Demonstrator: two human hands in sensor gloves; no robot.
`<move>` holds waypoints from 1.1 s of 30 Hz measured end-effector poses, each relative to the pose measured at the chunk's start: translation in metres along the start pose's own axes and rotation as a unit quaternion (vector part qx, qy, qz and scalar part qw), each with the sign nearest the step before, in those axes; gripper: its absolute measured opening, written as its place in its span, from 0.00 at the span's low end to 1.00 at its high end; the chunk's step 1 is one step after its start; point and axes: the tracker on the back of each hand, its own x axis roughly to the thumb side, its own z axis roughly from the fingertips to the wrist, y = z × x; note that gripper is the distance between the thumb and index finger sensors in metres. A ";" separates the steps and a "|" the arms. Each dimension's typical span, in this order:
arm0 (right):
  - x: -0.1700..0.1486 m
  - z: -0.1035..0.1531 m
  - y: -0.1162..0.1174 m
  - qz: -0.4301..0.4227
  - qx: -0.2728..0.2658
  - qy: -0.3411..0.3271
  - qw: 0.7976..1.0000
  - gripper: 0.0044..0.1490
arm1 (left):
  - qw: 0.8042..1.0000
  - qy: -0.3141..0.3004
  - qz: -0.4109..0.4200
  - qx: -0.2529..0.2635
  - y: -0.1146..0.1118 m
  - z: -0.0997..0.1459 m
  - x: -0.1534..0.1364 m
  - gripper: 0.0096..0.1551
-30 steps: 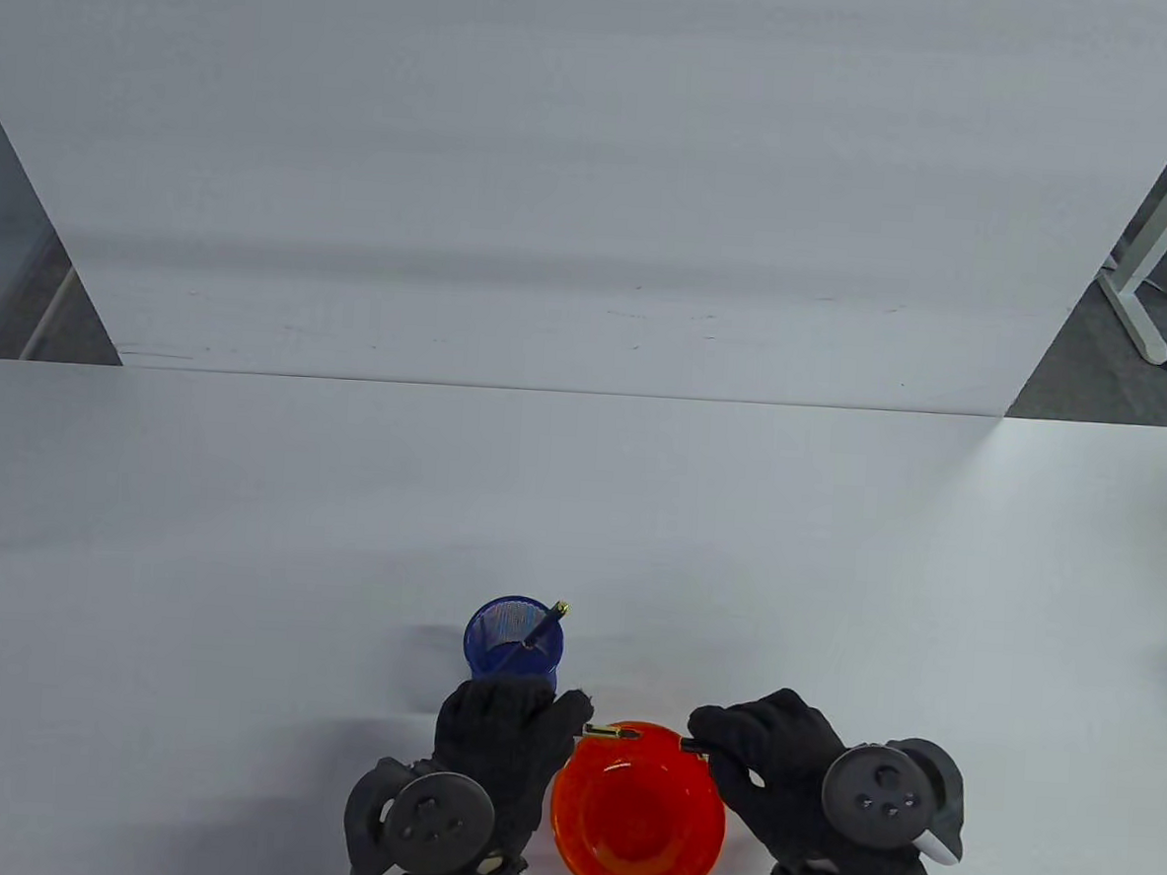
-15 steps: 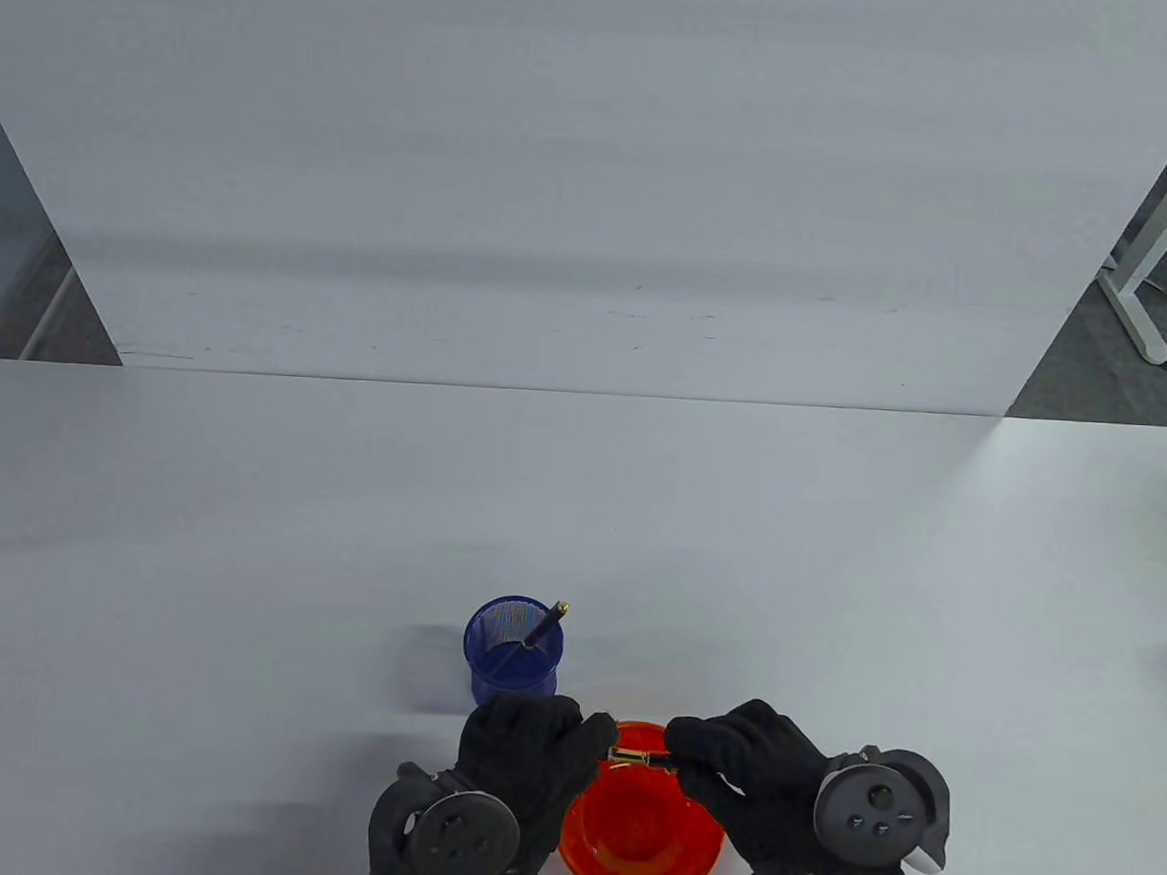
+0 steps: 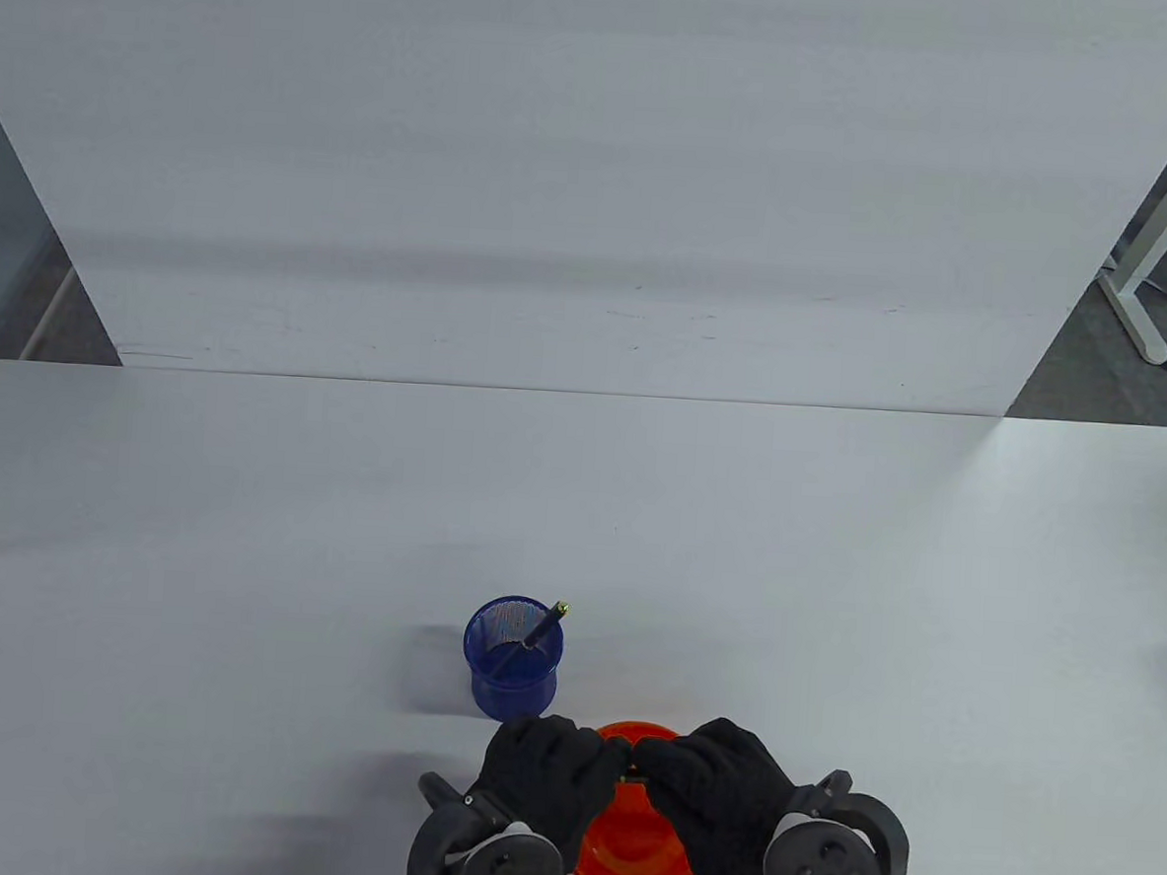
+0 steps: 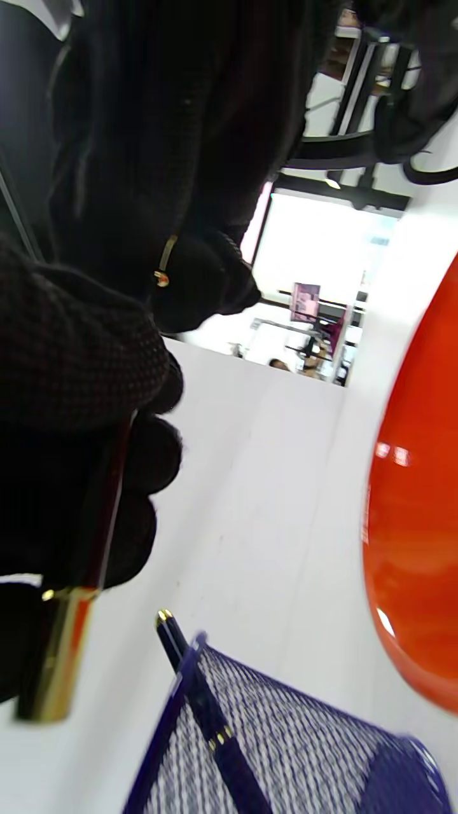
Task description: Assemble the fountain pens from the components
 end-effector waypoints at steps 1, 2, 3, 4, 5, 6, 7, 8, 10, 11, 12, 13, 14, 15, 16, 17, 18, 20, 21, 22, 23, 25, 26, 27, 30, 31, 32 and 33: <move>-0.002 -0.001 -0.001 -0.008 0.005 0.003 1.000 0.27 | 1.000 0.007 0.001 -0.008 -0.001 0.000 -0.001 0.24; -0.005 -0.002 -0.003 -0.018 0.014 0.005 1.000 0.27 | 1.000 0.013 0.004 -0.022 -0.003 -0.002 -0.002 0.24; -0.008 -0.002 -0.007 -0.026 0.010 0.012 1.000 0.29 | 0.999 0.028 0.003 -0.027 -0.003 -0.003 -0.004 0.24; -0.011 -0.001 -0.012 -0.030 -0.006 0.021 0.999 0.33 | 0.999 0.047 -0.001 -0.014 -0.002 -0.003 -0.007 0.24; -0.015 0.001 -0.017 -0.037 -0.024 0.028 0.999 0.35 | 0.998 0.064 0.002 -0.007 0.002 -0.003 -0.012 0.23; -0.019 0.002 -0.023 -0.046 -0.041 0.036 0.997 0.36 | 0.997 0.081 0.016 0.003 0.005 -0.002 -0.018 0.23; -0.025 0.004 -0.029 -0.059 -0.059 0.048 0.995 0.37 | 0.994 0.099 0.038 0.039 0.011 0.000 -0.027 0.23; -0.032 0.005 -0.034 -0.075 -0.074 0.062 0.993 0.37 | 0.988 0.116 0.059 0.082 0.017 0.002 -0.037 0.23; -0.045 0.007 -0.041 -0.100 -0.085 0.089 0.987 0.37 | 0.969 0.153 0.121 0.154 0.030 0.005 -0.057 0.23; -0.049 0.007 -0.042 -0.105 -0.088 0.097 0.986 0.37 | 0.960 0.164 0.135 0.182 0.034 0.002 -0.063 0.23; -0.053 0.008 -0.043 -0.108 -0.089 0.102 0.985 0.37 | 0.955 0.175 0.141 0.195 0.036 -0.002 -0.068 0.24; -0.055 0.008 -0.043 -0.107 -0.087 0.105 0.985 0.37 | 0.952 0.181 0.139 0.203 0.036 -0.006 -0.072 0.24; -0.056 0.008 -0.043 -0.104 -0.082 0.107 0.985 0.37 | 0.951 0.188 0.137 0.205 0.035 -0.013 -0.075 0.24; -0.057 0.008 -0.043 -0.097 -0.077 0.108 0.986 0.37 | 0.951 0.197 0.137 0.197 0.030 -0.019 -0.077 0.24; -0.056 0.008 -0.043 -0.089 -0.074 0.107 0.987 0.37 | 0.951 0.204 0.136 0.188 0.025 -0.025 -0.080 0.24; -0.056 0.008 -0.044 -0.084 -0.071 0.106 0.988 0.37 | 0.951 0.205 0.137 0.188 0.020 -0.029 -0.081 0.24; -0.055 0.008 -0.044 -0.079 -0.069 0.104 0.989 0.37 | 0.952 0.209 0.122 0.187 0.015 -0.033 -0.082 0.24; -0.054 0.008 -0.044 -0.076 -0.067 0.104 0.990 0.37 | 0.956 0.221 0.105 0.165 0.008 -0.035 -0.084 0.24; -0.054 0.008 -0.044 -0.078 -0.064 0.103 0.990 0.37 | 0.957 0.225 0.095 0.156 0.004 -0.034 -0.085 0.24; -0.054 0.007 -0.044 -0.081 -0.063 0.102 0.990 0.37 | 0.957 0.229 0.088 0.153 0.002 -0.033 -0.085 0.24; -0.055 0.007 -0.044 -0.083 -0.062 0.102 0.989 0.37 | 0.958 0.237 0.077 0.142 0.000 -0.033 -0.086 0.24; -0.055 0.007 -0.045 -0.081 -0.059 0.105 0.989 0.37 | 0.961 0.236 0.061 0.131 -0.004 -0.031 -0.086 0.24; -0.056 0.007 -0.046 -0.080 -0.059 0.106 0.989 0.37 | 0.962 0.235 0.058 0.130 -0.004 -0.031 -0.085 0.24; -0.056 0.008 -0.048 -0.076 -0.063 0.106 0.989 0.37 | 0.962 0.236 0.046 0.126 -0.005 -0.032 -0.083 0.24; -0.061 0.009 -0.052 -0.074 -0.069 0.115 0.988 0.37 | 0.967 0.227 0.020 0.112 -0.007 -0.034 -0.076 0.24; -0.063 0.010 -0.053 -0.079 -0.071 0.117 0.987 0.37 | 0.968 0.228 0.011 0.105 -0.008 -0.035 -0.075 0.24; -0.064 0.010 -0.055 -0.082 -0.074 0.117 0.987 0.37 | 0.969 0.227 0.008 0.098 -0.007 -0.035 -0.074 0.23; -0.065 0.011 -0.056 -0.082 -0.074 0.117 0.987 0.37 | 0.969 0.230 0.007 0.087 -0.007 -0.035 -0.073 0.23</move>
